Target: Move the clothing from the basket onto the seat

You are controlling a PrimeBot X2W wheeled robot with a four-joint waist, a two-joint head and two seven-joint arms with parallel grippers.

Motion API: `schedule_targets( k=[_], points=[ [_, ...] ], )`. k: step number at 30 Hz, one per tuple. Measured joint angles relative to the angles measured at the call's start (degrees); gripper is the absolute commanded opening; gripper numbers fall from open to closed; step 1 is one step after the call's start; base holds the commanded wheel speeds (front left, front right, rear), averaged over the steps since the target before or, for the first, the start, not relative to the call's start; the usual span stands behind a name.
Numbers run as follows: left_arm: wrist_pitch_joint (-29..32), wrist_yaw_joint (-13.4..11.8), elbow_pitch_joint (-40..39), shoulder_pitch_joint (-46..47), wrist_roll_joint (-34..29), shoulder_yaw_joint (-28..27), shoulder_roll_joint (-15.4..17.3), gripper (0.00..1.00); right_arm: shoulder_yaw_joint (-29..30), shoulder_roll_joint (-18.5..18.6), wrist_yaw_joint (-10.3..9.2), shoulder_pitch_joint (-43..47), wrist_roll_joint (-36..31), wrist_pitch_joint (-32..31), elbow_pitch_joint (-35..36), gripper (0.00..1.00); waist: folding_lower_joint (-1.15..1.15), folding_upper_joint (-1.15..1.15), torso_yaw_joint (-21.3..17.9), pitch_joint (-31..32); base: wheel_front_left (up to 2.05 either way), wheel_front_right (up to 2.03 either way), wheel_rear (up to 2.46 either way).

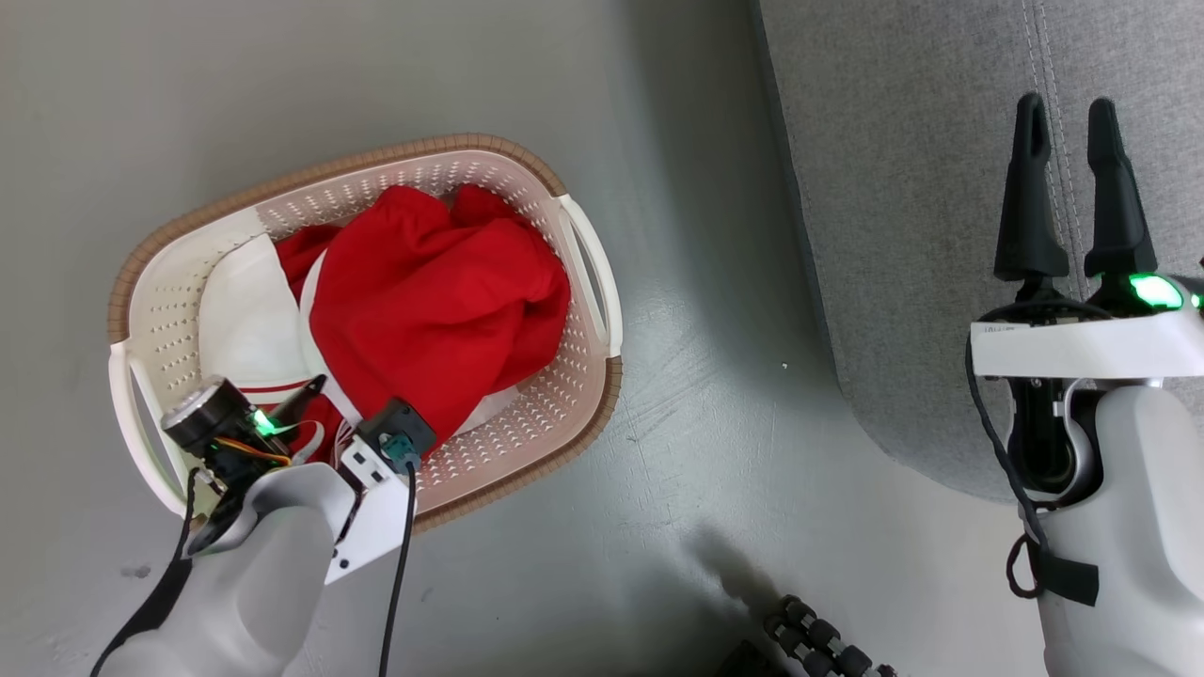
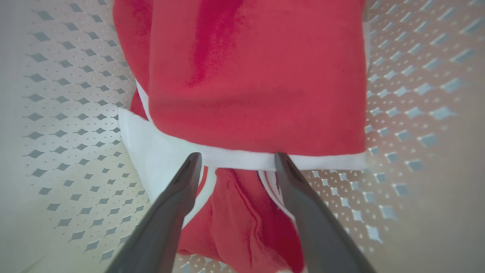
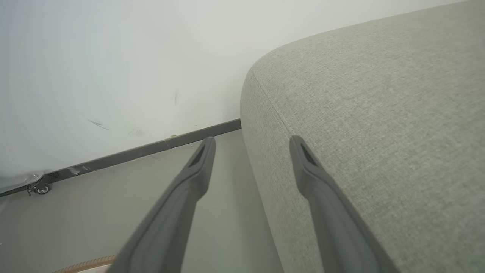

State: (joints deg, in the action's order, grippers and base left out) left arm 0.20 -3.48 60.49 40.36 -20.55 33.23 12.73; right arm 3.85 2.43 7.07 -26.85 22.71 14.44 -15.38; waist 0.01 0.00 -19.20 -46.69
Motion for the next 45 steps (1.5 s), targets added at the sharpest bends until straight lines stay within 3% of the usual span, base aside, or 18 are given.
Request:
schedule_targets(
  k=[13, 14, 15, 18, 19, 37, 45],
  points=[
    [4.67, -3.66, 2.94, 2.26, -0.96, -0.54, 0.98, 0.98, -0.45, 0.0, 0.0, -0.8, 0.35, 0.0, 0.31, 1.0, 0.0, 0.0, -0.64, -1.76, 0.0, 0.0, 0.0],
    [4.81, -3.67, 3.13, 2.26, -0.86, -0.68, 0.86, 0.79, -0.46, -0.01, 0.0, -1.02, 0.49, 0.0, 0.3, 1.0, 0.0, 0.0, -0.66, -1.85, 0.0, 0.0, 0.0],
    [4.8, -3.66, 3.45, 2.27, -0.7, -0.92, 0.94, 0.46, -0.51, 0.0, 0.0, -1.32, 0.49, 0.0, 0.31, 1.0, 0.0, 0.0, -0.69, -1.95, 0.0, 0.0, 0.0],
    [4.82, -3.66, 4.38, 2.29, -0.15, -1.37, 1.09, 0.06, -0.7, -0.01, 0.0, -1.61, 0.54, 0.01, 0.32, 1.0, 0.0, 0.0, -0.8, -2.15, 0.0, 0.0, 0.0],
    [4.82, -3.67, 4.6, 2.3, -0.15, -1.48, 1.27, 0.0, -0.75, -0.01, 0.0, -1.62, 0.54, 0.01, 0.32, 1.0, 0.0, 0.0, -0.83, -2.18, 0.0, 0.0, 0.0],
    [2.71, -7.14, 2.56, 4.26, 0.85, -2.27, -2.11, 0.0, -0.85, -0.01, 0.0, -2.69, 0.54, 0.01, 0.26, 1.0, 0.0, 0.0, 0.17, -1.08, 0.0, 0.0, 0.0],
    [-0.26, -7.31, 1.58, 4.44, 1.8, -2.37, -2.22, 0.0, -0.76, 0.0, 0.0, -2.66, 0.53, 0.01, 0.03, 1.0, 0.0, 0.0, 1.37, 0.25, 0.0, 0.0, 0.0]
  ],
)
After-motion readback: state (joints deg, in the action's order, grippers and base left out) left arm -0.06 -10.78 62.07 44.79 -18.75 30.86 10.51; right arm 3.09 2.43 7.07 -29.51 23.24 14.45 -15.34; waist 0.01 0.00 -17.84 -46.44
